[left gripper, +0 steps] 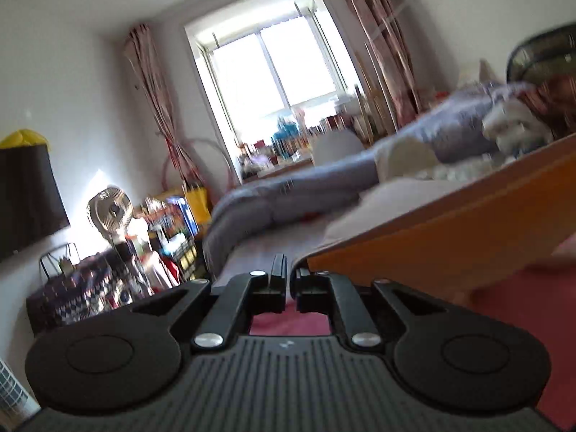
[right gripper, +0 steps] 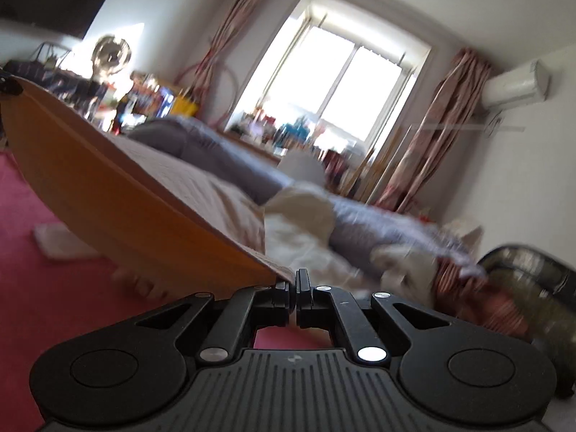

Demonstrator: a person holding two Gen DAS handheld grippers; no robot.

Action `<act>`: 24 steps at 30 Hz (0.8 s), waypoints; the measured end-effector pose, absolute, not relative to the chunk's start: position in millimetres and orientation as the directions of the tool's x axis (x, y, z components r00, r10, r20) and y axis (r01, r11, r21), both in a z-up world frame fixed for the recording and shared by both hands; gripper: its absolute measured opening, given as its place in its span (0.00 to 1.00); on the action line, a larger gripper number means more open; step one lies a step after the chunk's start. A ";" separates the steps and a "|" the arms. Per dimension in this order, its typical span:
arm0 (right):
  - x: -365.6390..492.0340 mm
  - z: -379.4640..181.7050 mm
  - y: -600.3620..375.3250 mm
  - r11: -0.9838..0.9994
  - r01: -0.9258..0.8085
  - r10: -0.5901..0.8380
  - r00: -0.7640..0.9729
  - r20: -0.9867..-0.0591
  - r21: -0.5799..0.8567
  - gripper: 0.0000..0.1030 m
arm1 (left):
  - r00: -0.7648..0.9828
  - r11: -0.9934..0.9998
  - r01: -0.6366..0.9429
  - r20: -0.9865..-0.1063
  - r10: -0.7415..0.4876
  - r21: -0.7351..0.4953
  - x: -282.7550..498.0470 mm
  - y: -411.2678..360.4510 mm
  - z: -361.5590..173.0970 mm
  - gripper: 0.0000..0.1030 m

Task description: Fold clothes

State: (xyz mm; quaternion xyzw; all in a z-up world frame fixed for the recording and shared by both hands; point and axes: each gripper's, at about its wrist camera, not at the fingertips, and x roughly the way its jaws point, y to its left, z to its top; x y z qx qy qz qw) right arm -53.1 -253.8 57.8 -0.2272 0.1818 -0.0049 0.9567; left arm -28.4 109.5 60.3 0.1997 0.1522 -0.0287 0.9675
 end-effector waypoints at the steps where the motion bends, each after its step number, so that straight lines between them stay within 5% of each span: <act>1: -61.5 27.5 -251.1 0.898 -0.116 -0.086 0.900 -0.427 -0.424 0.04 | 0.923 0.909 0.154 -0.386 0.007 0.387 -35.7 109.1 30.2 0.07; 3: -80.3 -22.5 -240.5 0.888 -0.179 -0.085 0.841 -0.534 -0.424 0.04 | 0.851 0.898 0.220 -0.524 0.014 0.380 -52.8 107.7 -22.3 0.07; 6: -117.7 -70.2 -219.3 0.885 -0.225 -0.094 0.773 -0.628 -0.409 0.04 | 0.782 0.879 0.273 -0.623 0.035 0.392 -78.0 103.7 -66.3 0.07; 17: -132.9 -45.2 -258.1 0.930 -0.136 -0.111 0.784 -0.610 -0.343 0.05 | 0.795 0.903 0.187 -0.600 0.092 0.387 -87.1 131.3 -39.5 0.08; 19: -133.0 -48.4 -250.2 0.934 -0.164 -0.068 0.790 -0.609 -0.318 0.09 | 0.794 0.909 0.221 -0.606 0.043 0.354 -90.8 132.5 -38.3 0.09; 20: -133.0 -49.8 -246.6 0.937 -0.175 -0.048 0.793 -0.608 -0.303 0.12 | 0.794 0.910 0.247 -0.607 0.007 0.333 -94.4 130.9 -36.8 0.22; 22: -131.6 -47.3 -247.4 0.972 -0.126 -0.020 0.797 -0.603 -0.200 0.42 | 0.793 0.915 0.276 -0.607 -0.044 0.294 -98.9 127.4 -32.4 0.39; 24: -125.4 -44.7 -261.5 0.999 -0.042 0.019 0.795 -0.606 -0.024 0.48 | 0.803 0.928 0.257 -0.593 -0.049 0.270 -98.9 125.1 -28.6 0.42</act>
